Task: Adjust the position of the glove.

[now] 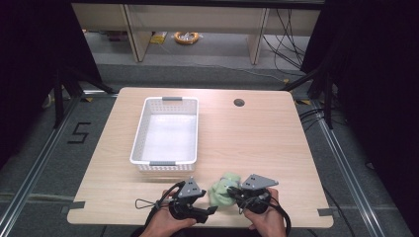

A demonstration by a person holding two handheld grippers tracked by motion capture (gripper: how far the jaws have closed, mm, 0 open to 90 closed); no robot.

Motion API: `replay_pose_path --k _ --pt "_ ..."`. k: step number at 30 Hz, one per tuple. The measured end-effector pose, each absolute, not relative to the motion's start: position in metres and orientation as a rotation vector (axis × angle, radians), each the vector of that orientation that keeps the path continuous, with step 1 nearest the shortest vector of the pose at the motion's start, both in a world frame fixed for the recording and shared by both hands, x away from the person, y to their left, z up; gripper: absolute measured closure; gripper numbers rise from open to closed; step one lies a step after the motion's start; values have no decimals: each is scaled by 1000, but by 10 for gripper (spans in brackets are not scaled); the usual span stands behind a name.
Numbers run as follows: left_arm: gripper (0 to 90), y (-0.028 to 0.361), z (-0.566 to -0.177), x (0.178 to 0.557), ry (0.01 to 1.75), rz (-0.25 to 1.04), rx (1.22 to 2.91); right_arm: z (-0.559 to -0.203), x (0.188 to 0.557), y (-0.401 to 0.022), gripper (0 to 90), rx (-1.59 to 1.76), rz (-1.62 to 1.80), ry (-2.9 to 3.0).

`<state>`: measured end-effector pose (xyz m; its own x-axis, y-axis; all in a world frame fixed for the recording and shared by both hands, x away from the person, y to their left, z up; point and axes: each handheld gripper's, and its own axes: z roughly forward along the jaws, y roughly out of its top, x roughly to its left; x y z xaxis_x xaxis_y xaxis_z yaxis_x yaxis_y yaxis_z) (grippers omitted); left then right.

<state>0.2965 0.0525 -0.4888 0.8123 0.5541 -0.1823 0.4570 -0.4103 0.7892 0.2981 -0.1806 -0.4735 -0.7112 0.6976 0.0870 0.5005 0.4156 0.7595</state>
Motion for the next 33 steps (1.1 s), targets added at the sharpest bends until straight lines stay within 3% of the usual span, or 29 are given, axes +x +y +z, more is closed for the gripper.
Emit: replay_pose_path --k 13,16,26,33 --pt "597 33 -497 309 709 130 2132 -477 297 -182 848 1034 1183 2456" --pt "742 31 -497 310 693 158 2126 -476 297 -182 853 1006 1197 2467" --pt "790 48 -477 317 629 173 2131 -462 288 -178 854 962 1245 2438" --pt "794 56 -484 320 577 153 2177 -466 279 -164 853 969 1240 2479"
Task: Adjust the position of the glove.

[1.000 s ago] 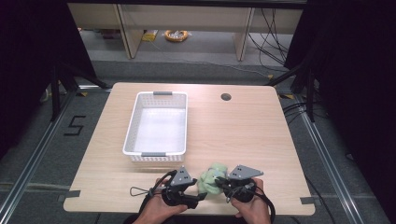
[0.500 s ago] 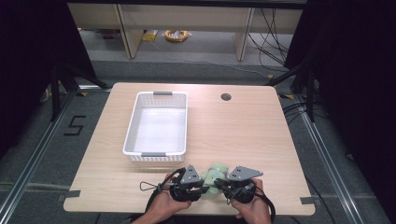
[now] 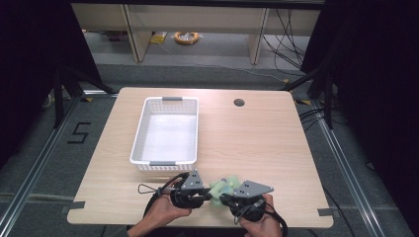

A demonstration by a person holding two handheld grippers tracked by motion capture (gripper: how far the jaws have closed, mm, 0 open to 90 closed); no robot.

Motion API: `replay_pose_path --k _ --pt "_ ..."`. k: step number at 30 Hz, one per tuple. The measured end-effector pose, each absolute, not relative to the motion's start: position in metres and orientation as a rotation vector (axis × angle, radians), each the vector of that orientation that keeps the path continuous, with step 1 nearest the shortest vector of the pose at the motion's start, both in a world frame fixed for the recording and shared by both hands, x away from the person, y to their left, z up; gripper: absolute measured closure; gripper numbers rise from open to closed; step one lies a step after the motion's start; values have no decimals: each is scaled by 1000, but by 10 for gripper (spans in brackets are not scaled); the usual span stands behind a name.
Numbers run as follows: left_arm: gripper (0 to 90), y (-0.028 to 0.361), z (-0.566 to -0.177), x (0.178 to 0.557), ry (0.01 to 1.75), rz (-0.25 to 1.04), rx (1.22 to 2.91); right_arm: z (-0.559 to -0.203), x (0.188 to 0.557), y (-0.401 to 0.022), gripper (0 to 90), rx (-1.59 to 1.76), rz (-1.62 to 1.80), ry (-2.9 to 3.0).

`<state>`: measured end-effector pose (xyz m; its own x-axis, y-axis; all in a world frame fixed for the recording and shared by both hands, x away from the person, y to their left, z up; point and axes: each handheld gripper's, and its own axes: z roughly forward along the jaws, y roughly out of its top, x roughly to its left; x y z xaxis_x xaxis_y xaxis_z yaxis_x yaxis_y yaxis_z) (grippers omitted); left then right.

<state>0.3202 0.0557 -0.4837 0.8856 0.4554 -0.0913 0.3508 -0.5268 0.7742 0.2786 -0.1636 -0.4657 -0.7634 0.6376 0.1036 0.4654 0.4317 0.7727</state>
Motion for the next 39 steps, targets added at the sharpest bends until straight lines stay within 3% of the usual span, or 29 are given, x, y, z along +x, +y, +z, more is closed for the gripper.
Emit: replay_pose_path --k 4,11,20,29,31,34,39 --pt "794 57 -491 322 600 113 2179 -470 279 -159 834 948 1222 2490" --pt "791 58 -492 323 582 112 2193 -465 291 -177 693 984 1313 2462" --pt "785 58 -493 324 583 111 2201 -468 312 -213 690 1133 1232 2395" --pt "784 58 -493 324 588 109 2206 -483 327 -211 690 1194 1196 2450" --pt "784 58 -494 324 592 100 2194 -488 329 -210 711 1210 1172 2473" --pt "789 58 -493 324 579 109 2200 -493 334 -211 833 1196 1241 2514" --pt "795 59 -489 326 558 119 2195 -485 326 -213 865 1197 1268 2497"
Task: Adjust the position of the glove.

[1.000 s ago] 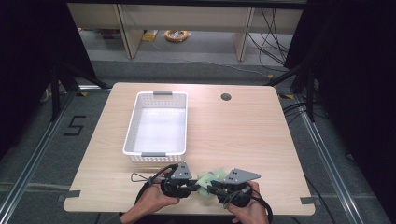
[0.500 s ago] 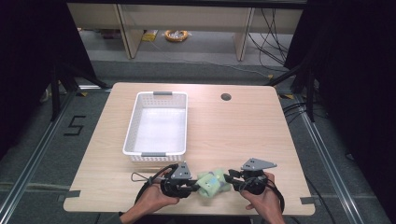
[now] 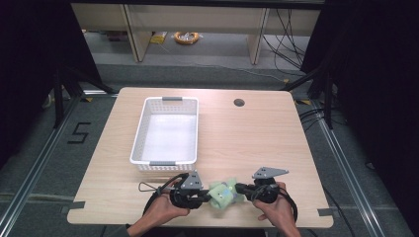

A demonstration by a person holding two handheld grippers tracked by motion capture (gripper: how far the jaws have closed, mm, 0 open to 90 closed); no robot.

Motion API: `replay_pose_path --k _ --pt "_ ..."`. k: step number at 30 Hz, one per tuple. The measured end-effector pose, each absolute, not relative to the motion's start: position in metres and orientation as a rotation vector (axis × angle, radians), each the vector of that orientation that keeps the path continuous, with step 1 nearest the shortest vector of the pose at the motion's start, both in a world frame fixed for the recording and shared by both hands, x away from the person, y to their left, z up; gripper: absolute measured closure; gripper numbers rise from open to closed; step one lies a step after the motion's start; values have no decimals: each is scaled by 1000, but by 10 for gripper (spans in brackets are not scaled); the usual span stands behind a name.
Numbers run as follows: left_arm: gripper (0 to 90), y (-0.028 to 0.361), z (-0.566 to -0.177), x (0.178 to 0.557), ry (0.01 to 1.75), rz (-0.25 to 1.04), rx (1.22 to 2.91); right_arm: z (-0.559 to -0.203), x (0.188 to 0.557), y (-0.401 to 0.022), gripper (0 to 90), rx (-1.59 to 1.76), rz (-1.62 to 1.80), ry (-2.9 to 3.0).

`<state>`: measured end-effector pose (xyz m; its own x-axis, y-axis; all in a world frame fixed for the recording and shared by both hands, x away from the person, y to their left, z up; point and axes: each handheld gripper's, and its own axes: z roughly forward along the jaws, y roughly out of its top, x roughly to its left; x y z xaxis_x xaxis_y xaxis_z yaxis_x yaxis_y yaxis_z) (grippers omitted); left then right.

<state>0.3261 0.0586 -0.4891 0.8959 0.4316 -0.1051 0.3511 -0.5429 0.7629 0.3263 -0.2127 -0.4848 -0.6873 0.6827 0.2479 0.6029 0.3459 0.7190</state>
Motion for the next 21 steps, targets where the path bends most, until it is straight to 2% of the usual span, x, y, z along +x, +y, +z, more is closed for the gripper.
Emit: replay_pose_path --k 4,9,21 --pt "798 59 -485 330 580 138 2193 -474 311 -216 867 1207 1337 2457" --pt "799 58 -485 335 577 145 2196 -477 300 -215 867 1296 1380 2440" --pt "788 57 -493 344 614 125 2185 -493 306 -218 853 1296 1303 2479"
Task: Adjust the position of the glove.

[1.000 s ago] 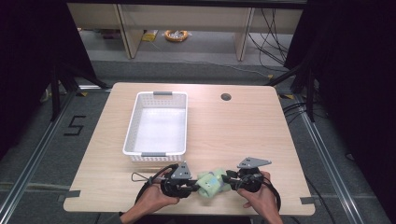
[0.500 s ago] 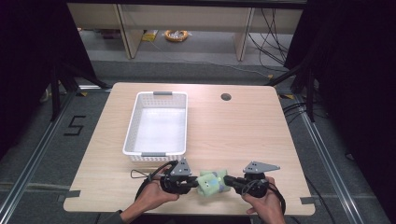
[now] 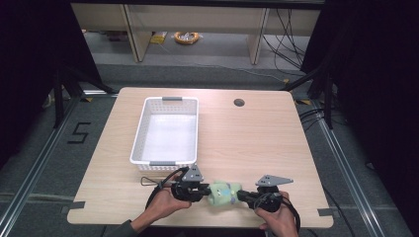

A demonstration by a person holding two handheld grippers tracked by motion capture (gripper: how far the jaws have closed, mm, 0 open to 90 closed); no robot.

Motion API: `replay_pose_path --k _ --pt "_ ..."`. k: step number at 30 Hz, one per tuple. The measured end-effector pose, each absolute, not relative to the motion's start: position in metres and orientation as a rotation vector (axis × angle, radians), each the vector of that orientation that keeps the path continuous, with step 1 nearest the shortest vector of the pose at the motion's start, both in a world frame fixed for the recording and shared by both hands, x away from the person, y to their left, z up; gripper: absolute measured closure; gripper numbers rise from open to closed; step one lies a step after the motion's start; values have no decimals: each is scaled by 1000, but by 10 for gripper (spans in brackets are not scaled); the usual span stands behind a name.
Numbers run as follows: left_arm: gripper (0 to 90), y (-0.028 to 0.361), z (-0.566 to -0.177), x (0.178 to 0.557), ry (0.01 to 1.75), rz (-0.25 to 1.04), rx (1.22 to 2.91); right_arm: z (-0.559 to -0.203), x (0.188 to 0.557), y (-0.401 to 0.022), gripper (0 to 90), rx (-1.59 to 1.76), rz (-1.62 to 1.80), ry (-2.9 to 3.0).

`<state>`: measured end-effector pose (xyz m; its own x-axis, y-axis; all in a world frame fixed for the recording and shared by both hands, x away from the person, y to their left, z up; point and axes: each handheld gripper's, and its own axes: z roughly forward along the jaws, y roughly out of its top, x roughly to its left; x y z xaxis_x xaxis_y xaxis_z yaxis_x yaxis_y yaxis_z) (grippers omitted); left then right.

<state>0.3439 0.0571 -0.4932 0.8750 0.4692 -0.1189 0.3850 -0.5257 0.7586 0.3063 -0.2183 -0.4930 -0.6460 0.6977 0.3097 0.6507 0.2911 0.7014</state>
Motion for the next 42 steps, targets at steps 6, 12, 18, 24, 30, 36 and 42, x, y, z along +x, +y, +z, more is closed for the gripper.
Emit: replay_pose_path --k 6,12,18,24,30,36,42 --pt "730 60 -493 341 640 125 2181 -494 306 -218 808 1300 1297 2468" --pt "622 74 -490 335 733 53 2133 -489 307 -221 682 1296 1299 2407" --pt "498 78 -487 325 805 -41 2076 -488 308 -222 580 1375 1306 2385" --pt "423 66 -485 323 862 -104 2050 -493 313 -220 539 1338 1260 2427" --pt "411 56 -499 335 932 -177 2048 -500 322 -219 512 1379 1242 2471" --pt "444 51 -503 340 962 -226 2042 -505 325 -219 512 1414 1238 2476" --pt "516 53 -507 344 973 -247 2010 -511 328 -222 531 1454 1294 2482"
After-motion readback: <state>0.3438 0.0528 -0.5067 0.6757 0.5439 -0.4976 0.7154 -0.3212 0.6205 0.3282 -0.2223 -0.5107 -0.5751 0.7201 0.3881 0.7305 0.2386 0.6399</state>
